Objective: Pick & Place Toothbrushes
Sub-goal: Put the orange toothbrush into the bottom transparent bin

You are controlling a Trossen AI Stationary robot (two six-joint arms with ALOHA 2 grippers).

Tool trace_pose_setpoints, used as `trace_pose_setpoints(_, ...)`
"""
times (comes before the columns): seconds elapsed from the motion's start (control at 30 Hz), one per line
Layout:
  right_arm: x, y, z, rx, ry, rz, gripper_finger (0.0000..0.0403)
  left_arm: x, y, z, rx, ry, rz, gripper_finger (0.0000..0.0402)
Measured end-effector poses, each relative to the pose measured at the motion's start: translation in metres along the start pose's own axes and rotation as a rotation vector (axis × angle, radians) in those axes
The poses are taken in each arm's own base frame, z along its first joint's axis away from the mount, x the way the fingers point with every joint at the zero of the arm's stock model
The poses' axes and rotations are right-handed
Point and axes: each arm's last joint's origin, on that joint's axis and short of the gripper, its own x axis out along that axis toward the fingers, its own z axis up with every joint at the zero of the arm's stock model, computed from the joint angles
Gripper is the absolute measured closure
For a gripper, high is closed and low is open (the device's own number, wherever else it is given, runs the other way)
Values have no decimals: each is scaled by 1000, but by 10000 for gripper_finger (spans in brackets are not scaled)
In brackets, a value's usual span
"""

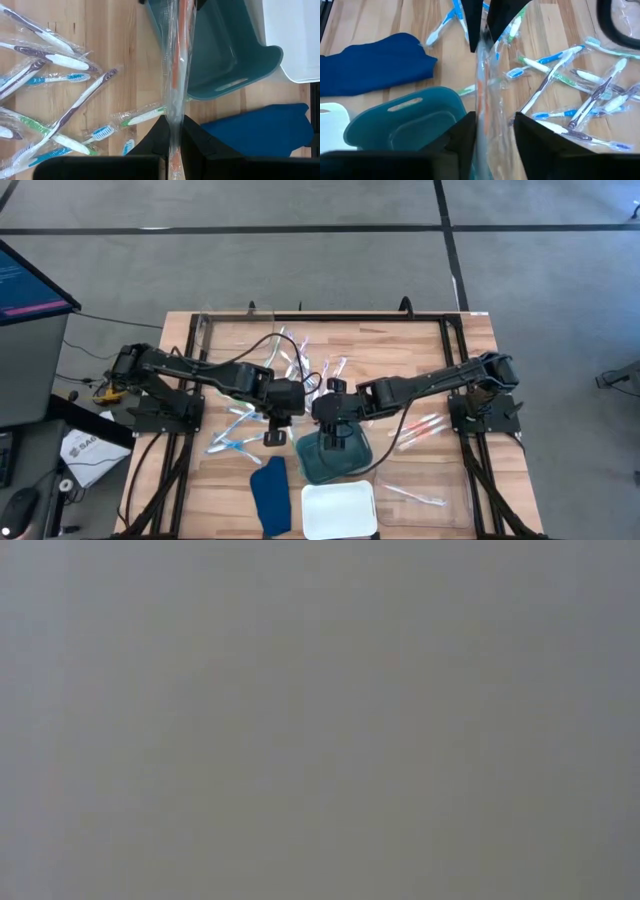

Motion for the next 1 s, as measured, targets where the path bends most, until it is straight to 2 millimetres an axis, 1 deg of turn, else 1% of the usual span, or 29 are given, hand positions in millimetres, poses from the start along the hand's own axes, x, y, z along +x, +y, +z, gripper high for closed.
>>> trace_pose_setpoints(0.3,0,0,-1,-13,7,4,367,0,0,0,-1,-3,3,388)
trace_pose_setpoints(0.37,0,0,-1,-14,15,3,384,0,0,0,-3,-5,2,378)
trace_pose_setpoints(0.47,0,-1,-3,-17,32,-1,389,0,0,1,2,-11,-1,355)
trace_pose_setpoints(0.6,0,-1,-5,-21,50,-7,374,-2,-1,0,5,-14,-5,331)
trace_pose_setpoints(0.7,0,-1,-6,-22,56,-8,380,-12,-2,-1,18,-44,-10,321)
trace_pose_setpoints(0.8,0,-1,-6,-23,63,-10,391,-26,-2,-2,32,-110,-15,315)
trace_pose_setpoints(0.87,0,-2,-6,-22,62,-11,391,-39,-3,-2,36,-174,-19,311)
trace_pose_setpoints(1.0,0,-2,-6,-20,63,-11,376,-64,-4,-5,62,-301,-23,305)
